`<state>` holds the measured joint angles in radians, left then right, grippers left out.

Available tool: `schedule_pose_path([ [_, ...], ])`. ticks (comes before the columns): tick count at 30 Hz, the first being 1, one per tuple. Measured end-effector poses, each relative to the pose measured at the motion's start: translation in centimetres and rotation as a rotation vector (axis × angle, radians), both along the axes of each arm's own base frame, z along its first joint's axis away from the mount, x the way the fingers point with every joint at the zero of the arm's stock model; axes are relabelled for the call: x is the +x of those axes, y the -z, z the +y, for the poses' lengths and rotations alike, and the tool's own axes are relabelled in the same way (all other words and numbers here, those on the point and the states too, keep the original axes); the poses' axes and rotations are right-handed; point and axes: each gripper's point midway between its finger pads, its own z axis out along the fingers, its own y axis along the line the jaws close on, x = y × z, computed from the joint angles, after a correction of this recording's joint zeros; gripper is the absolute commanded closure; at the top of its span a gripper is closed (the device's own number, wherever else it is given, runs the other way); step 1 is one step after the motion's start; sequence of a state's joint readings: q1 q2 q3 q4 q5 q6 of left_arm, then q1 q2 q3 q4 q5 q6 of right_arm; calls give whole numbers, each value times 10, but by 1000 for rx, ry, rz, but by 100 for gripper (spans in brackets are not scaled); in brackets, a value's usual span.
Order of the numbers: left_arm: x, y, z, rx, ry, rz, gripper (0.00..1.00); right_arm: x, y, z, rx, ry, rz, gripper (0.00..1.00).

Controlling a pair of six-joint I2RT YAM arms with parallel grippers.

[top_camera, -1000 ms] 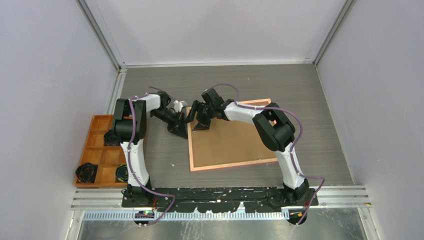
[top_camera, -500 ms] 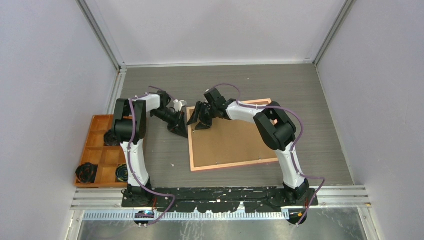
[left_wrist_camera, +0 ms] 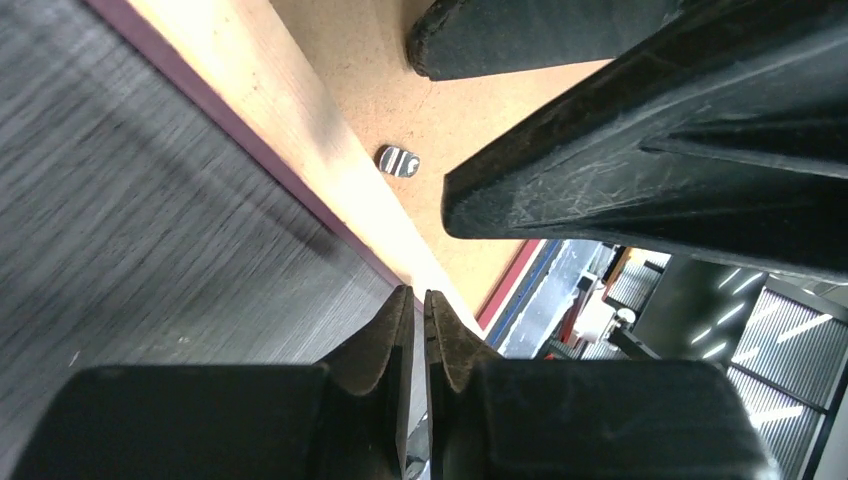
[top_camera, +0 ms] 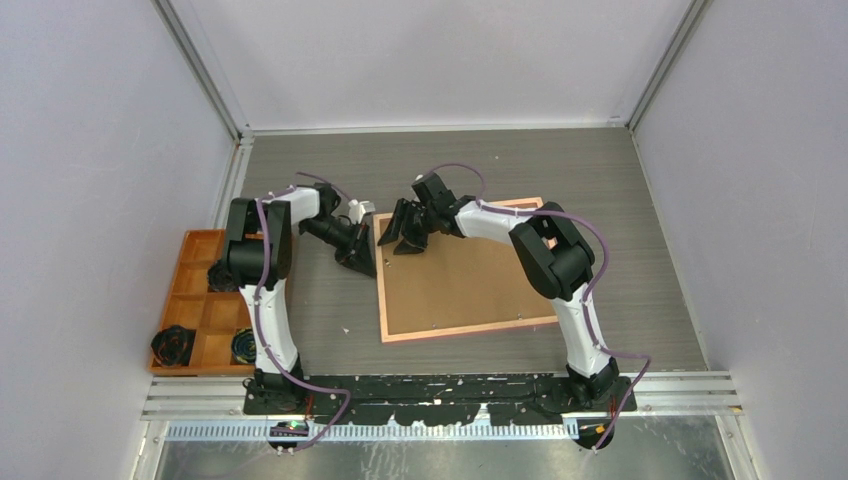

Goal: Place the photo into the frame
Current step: Install the photo frame at the center of the board.

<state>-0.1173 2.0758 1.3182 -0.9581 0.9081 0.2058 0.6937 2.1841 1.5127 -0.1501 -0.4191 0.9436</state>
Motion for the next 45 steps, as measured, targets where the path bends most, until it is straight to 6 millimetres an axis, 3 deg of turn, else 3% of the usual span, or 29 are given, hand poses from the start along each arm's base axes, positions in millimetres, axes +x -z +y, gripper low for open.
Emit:
schedule_pose_path([
  [7, -1, -2, -3, -15, 4, 1, 90, -2, 1, 2, -9, -3, -6, 51],
  [36, -3, 1, -9, 7, -47, 45, 90, -21, 2, 13, -12, -56, -2, 54],
  [45, -4, -6, -3, 33, -37, -3, 69, -17, 0, 8, 10, -31, 42, 44],
])
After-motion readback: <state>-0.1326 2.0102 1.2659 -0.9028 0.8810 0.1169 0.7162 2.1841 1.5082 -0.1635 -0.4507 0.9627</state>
